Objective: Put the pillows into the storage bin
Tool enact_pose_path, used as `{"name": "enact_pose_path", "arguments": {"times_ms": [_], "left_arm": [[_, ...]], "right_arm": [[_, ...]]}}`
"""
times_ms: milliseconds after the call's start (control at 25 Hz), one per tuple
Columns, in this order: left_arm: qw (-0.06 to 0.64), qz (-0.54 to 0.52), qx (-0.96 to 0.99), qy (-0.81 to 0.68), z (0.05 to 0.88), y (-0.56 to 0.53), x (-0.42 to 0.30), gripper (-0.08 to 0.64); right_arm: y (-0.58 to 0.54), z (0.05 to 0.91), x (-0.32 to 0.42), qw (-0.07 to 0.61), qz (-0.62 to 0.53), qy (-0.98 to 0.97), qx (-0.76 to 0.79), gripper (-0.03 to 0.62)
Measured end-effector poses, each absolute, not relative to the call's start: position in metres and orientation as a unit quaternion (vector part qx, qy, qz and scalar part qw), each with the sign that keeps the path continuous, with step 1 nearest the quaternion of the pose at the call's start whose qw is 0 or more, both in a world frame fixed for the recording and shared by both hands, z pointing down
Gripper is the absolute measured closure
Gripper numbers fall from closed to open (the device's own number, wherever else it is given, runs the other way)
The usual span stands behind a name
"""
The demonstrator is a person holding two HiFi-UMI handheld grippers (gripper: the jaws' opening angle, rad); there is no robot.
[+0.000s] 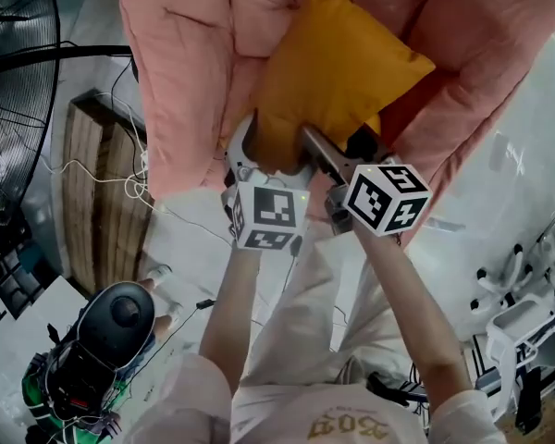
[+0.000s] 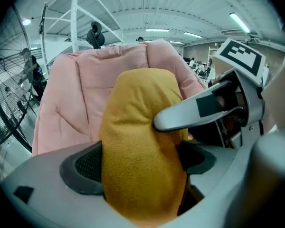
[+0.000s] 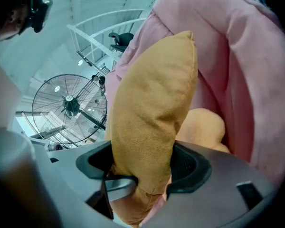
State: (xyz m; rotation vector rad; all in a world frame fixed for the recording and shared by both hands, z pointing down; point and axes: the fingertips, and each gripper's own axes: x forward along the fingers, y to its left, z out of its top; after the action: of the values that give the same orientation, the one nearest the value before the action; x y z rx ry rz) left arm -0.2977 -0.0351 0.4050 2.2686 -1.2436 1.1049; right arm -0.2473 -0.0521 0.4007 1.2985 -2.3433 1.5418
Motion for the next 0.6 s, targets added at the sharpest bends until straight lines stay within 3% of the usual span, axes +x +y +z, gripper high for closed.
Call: {"name": "enact_pose_path", "arguments": {"times_ms": [600], "left_arm": [[0.116, 0.383, 0.839, -0.369, 0.343, 0.016, -0.213, 0.049]], "right_arm": [[0.008, 0.336, -0.159, -0.025, 0.479, -0.730, 0.487, 0.232]]}}
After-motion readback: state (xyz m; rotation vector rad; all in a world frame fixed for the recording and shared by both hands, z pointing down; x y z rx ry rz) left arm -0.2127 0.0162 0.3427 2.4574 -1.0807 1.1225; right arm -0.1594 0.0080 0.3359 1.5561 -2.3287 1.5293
